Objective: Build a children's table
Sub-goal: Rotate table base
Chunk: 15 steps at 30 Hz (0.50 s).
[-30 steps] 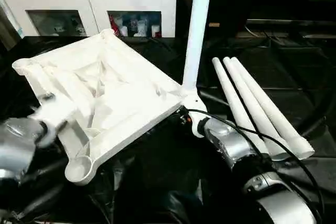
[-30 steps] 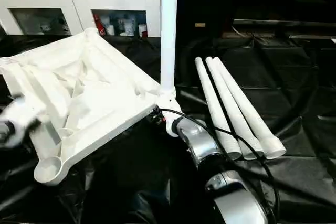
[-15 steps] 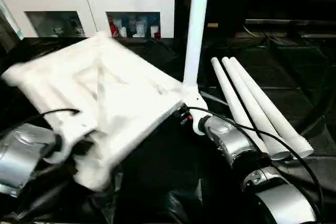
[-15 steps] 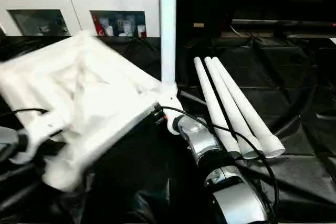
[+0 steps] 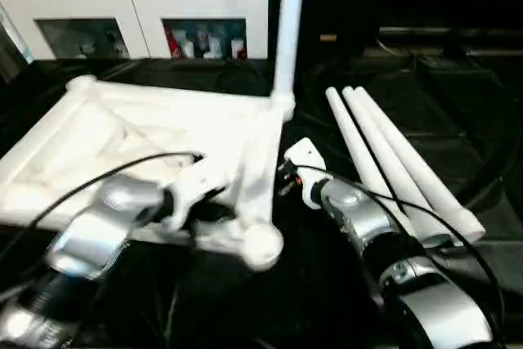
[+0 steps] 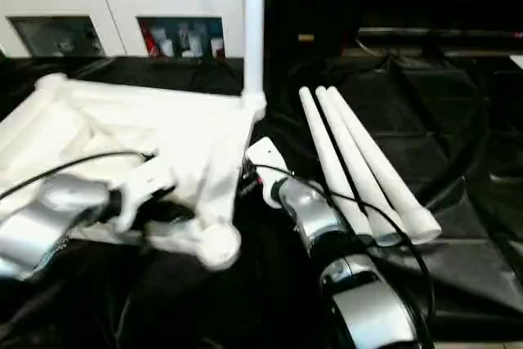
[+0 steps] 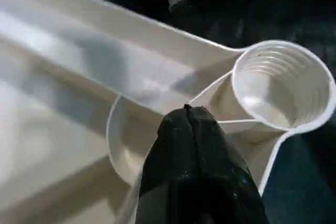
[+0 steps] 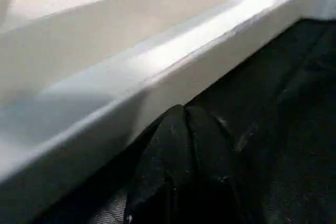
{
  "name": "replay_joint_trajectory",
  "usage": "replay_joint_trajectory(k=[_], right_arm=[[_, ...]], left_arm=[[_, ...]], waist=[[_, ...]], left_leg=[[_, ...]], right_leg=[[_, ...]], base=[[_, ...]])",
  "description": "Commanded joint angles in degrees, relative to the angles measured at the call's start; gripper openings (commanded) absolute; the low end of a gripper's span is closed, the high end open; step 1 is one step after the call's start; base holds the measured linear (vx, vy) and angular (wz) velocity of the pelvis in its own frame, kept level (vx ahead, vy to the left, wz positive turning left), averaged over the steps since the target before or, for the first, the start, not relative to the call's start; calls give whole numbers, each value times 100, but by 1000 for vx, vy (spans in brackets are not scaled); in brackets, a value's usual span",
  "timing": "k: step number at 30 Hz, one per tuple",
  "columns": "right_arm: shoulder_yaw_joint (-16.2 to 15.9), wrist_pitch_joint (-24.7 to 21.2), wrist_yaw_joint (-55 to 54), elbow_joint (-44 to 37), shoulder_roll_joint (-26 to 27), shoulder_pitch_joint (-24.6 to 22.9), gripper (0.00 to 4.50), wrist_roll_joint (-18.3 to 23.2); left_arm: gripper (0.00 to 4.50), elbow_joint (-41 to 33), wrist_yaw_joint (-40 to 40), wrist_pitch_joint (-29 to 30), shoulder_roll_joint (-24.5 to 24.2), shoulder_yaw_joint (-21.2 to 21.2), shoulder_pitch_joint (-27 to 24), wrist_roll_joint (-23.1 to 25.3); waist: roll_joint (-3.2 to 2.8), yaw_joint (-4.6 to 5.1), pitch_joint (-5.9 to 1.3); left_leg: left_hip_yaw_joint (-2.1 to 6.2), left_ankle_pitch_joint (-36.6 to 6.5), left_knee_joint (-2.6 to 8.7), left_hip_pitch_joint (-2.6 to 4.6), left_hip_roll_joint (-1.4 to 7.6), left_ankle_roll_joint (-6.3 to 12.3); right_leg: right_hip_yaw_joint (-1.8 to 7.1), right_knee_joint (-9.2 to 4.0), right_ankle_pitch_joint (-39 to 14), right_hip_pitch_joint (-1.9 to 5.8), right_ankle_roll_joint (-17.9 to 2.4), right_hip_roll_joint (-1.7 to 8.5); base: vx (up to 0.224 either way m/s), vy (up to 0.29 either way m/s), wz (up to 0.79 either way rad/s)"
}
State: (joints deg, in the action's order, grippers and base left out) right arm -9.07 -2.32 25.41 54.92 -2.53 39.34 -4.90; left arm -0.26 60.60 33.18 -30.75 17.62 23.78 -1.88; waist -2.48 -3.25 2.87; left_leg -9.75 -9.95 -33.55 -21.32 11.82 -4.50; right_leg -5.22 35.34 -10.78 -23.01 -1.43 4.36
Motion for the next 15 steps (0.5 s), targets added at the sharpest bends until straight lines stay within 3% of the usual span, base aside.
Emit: replay_joint_trajectory(k=[1,8,10,12,15], right_arm=[[-66,74,94,47,97,101,0,-21],[-28,-51,-203,-382,-62,61,0,-112],[146,-706,-444,-1170,-201,-26,0,-80],[233,-1038,-507,-1482,-241,-65,0,-42],[590,-1957,-269,-2454,-334,-255,28,421]], left_arm=[[0,267,-251,-273,199,70,254,119],[0,825,-697,-693,403,66,452,311],[0,450,-473,-635,292,-86,300,81],[0,305,-412,-609,254,-152,237,9],[0,1,-422,-488,221,-394,101,-183]], waist=[[-107,-23,-382],[-101,-15,-396],[-109,-29,-399],[-121,-37,-394],[-118,-52,-380]], left_leg=[[42,-1281,376,42,93,-15],[47,-1230,362,40,102,40],[43,-1156,358,54,105,62],[46,-1073,362,55,110,64],[38,-1128,365,65,108,60]], right_leg=[[304,-391,-797,329,-1242,358],[294,-375,-620,353,-1298,364],[298,-367,-618,350,-1279,354],[299,-357,-545,353,-1271,343],[304,-363,-552,343,-1210,330]], base=[[0,0,0],[0,0,0],[0,0,0],[0,0,0],[0,0,0]])
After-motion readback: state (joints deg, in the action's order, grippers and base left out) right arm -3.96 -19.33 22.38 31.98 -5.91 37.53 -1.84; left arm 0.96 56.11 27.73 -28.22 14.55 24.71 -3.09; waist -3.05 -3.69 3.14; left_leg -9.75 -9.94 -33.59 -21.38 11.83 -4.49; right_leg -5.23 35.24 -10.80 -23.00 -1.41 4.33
